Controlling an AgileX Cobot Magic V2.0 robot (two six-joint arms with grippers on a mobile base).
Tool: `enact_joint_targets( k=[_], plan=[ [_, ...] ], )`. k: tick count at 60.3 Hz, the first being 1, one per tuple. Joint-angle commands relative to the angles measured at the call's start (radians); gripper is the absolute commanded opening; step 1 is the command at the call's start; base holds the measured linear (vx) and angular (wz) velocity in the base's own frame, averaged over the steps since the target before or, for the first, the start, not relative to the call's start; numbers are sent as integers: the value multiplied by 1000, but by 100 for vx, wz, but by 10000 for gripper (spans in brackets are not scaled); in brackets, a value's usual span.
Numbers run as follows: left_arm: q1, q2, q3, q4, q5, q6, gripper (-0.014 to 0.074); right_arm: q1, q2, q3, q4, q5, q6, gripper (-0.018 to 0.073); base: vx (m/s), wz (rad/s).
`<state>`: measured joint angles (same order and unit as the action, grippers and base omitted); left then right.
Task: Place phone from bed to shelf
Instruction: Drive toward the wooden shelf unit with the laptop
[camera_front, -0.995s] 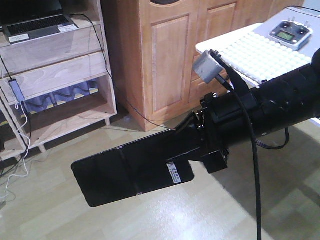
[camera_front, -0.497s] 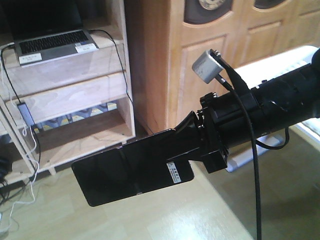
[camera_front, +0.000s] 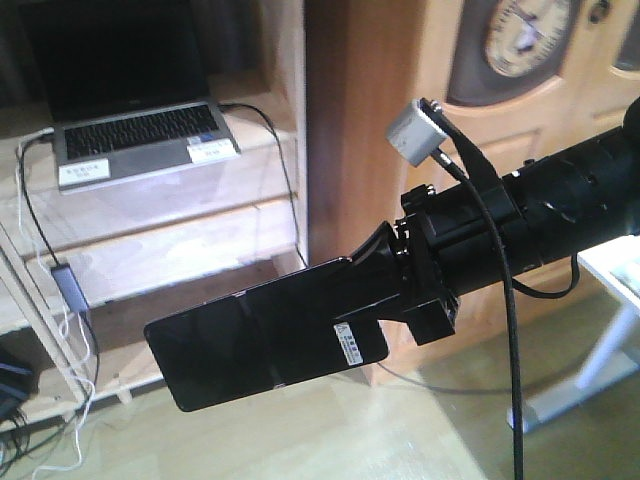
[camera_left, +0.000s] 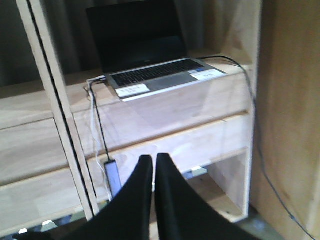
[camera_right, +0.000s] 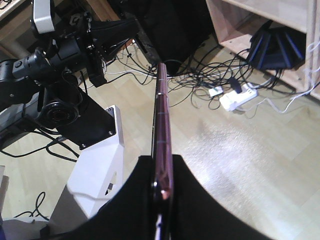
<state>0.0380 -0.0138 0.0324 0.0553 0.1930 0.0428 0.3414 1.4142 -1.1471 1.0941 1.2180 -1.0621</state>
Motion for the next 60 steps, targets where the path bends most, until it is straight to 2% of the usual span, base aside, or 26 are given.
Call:
enact_joint_targets(
  k=[1, 60],
  plan=[
    [0, -10, -26, -5, -71, -4, 1, -2, -33, -26, 88, 72, -5, -1, 41, 23],
    [0, -10, -26, -5, -71, -4, 1, -2, -33, -26, 88, 72, -5, -1, 34, 33]
  ],
)
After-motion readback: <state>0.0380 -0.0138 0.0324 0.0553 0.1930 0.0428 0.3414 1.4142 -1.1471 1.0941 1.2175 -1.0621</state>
